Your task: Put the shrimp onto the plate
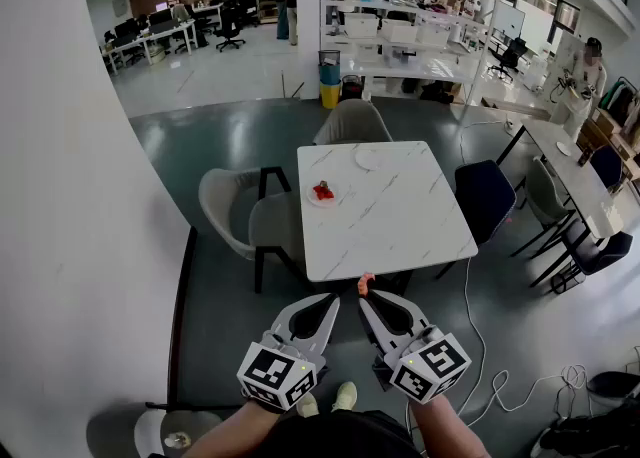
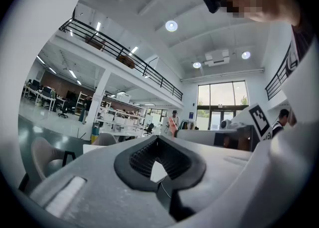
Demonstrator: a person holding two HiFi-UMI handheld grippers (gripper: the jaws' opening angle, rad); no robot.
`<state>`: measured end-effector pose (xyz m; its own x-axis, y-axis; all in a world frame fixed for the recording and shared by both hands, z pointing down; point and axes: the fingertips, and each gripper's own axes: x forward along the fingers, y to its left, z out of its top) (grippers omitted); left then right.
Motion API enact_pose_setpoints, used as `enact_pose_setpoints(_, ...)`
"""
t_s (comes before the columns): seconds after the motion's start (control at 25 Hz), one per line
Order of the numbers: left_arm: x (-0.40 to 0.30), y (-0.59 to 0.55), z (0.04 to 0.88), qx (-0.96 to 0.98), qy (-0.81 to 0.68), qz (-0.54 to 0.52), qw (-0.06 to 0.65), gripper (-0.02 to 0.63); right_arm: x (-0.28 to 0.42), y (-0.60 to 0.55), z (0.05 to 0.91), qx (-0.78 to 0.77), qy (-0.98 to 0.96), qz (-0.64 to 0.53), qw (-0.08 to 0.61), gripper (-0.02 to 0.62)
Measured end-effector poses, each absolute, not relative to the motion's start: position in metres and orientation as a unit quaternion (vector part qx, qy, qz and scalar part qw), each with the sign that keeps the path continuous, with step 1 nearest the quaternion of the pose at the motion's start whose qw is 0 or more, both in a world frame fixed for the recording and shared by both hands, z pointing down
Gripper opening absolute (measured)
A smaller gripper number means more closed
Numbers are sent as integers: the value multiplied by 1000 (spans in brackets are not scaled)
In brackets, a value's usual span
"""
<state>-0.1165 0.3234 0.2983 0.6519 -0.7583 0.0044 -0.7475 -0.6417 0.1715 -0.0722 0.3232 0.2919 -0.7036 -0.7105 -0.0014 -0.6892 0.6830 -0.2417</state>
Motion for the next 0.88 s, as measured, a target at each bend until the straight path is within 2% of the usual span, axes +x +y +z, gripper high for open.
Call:
enact_pose_setpoints(0.48,-94,320,296,909,-410,-32,74,9,-52,321,291,-384,915,-113,49,48)
enact_pose_setpoints(0.88,-88,304,294,907,-414,-33,67,9,-37,307,289,-370,916,-133,77,48)
